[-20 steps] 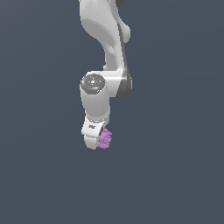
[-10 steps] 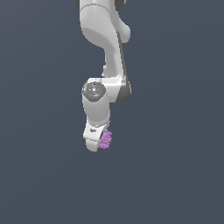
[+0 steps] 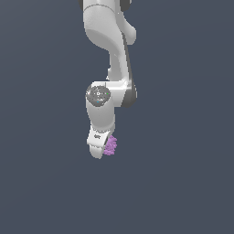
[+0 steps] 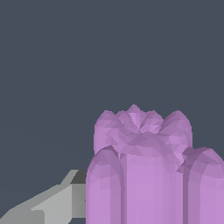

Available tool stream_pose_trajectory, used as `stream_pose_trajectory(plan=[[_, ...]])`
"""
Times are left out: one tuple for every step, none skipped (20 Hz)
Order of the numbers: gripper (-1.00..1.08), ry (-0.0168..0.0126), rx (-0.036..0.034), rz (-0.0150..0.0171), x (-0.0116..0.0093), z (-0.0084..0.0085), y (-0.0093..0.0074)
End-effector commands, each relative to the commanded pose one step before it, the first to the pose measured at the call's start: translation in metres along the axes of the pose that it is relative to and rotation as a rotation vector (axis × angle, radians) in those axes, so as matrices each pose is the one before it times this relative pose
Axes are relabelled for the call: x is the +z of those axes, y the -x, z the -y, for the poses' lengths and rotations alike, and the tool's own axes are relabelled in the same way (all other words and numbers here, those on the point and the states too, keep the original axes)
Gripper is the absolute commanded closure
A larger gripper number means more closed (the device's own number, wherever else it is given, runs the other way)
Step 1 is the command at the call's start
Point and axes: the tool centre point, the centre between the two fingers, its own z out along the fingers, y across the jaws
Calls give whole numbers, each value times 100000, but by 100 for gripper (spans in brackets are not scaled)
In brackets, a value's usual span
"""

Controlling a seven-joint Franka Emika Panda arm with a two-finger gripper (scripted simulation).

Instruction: Pick up the object and move it to a goal position.

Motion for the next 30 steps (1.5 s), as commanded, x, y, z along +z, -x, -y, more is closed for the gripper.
stream_pose_trajectory(plan=[[108, 46, 70, -2, -50, -24, 23], [108, 133, 199, -8, -157, -71, 49], [108, 229, 342, -14, -266, -120, 88], [108, 318, 475, -19, -372, -168, 120], [108, 412, 617, -24, -482, -217, 157], [108, 507, 758, -29, -593, -267, 192], [108, 605, 905, -34, -708, -318, 230], [108, 708, 1058, -39, -827, -371, 270], [108, 810, 1211, -43, -947, -424, 310], [108, 910, 1360, -47, -1063, -476, 348], [108, 1007, 1505, -51, -1176, -526, 386], [108, 1097, 1640, -53, -1281, -573, 422], [108, 1177, 1758, -54, -1373, -614, 453], [108, 1247, 1864, -54, -1454, -650, 481], [108, 1309, 1956, -53, -1524, -682, 506], [108, 1364, 2037, -50, -1585, -711, 528], [108, 1411, 2108, -47, -1637, -735, 548], [108, 1450, 2167, -43, -1681, -756, 564], [108, 1484, 2217, -38, -1716, -775, 578], [108, 1512, 2258, -32, -1745, -790, 590], [108, 1533, 2290, -26, -1766, -802, 599], [108, 1550, 2314, -19, -1781, -812, 607], [108, 1525, 2277, -12, -1749, -801, 598], [108, 1467, 2189, -6, -1677, -773, 575], [108, 1402, 2091, 1, -1598, -742, 549], [108, 1325, 1975, 6, -1506, -704, 518], [108, 1226, 1828, 10, -1391, -655, 479], [108, 1123, 1672, 13, -1270, -602, 438], [108, 1023, 1523, 15, -1155, -550, 398], [108, 928, 1380, 16, -1045, -501, 361]])
